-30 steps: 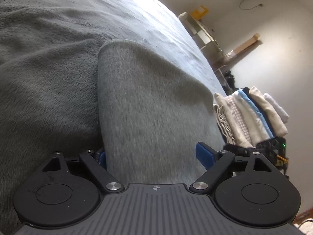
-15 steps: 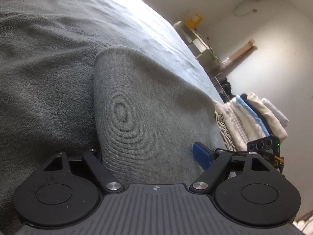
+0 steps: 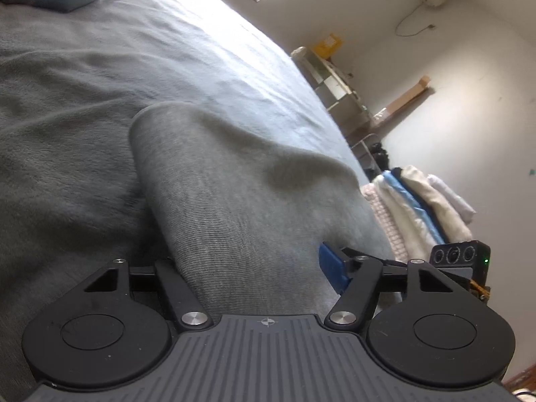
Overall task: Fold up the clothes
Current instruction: 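Grasp the folded grey garment with the left tool while the right tool grasps it too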
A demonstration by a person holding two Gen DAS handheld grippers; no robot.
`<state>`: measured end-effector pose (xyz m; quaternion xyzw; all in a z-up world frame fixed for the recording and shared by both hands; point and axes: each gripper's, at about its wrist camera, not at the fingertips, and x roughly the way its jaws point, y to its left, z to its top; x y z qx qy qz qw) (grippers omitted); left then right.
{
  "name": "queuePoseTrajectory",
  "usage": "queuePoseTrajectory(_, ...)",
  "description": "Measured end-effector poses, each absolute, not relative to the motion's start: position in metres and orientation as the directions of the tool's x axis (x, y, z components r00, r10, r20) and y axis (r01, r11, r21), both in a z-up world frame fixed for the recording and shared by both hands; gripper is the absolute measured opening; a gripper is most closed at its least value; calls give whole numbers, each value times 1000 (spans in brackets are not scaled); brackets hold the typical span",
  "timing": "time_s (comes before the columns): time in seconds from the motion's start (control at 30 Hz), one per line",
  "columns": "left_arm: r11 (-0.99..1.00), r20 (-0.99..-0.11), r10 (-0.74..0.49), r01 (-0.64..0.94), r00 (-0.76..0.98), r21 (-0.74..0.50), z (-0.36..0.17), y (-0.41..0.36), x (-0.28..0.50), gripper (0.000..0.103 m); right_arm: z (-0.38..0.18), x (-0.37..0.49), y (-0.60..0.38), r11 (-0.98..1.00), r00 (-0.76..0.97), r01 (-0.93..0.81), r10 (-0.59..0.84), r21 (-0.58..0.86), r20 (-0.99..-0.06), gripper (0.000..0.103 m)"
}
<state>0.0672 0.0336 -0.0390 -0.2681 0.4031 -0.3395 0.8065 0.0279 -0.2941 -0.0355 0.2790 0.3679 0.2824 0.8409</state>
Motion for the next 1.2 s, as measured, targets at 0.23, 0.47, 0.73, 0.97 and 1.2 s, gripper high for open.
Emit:
queuePoseTrajectory(0.23,586,-424,-804,437,418,-682,12,-11,46,67,20,-4,-332,713,633,-334,654,616,-414,44)
queuePoseTrajectory(0.47,458,-317,-887,540,336,-707,60,-99,56,67,111,-27,-404,821,726,-361,546,443,-419,44)
queuePoseTrajectory(0.73,351,-281,-936,531,211,-771,56,-214,102,67,170,-13,-475,947,775,-252,320,199,-544,44)
queuePoseTrajectory(0.97,365,-336,-930,479,149,-799,8,-269,124,67,139,27,-492,971,709,-237,193,28,-678,44)
queuePoseTrajectory(1.2,392,-378,-917,459,128,-797,-36,-282,133,67,83,42,-493,968,659,-248,142,-36,-739,45)
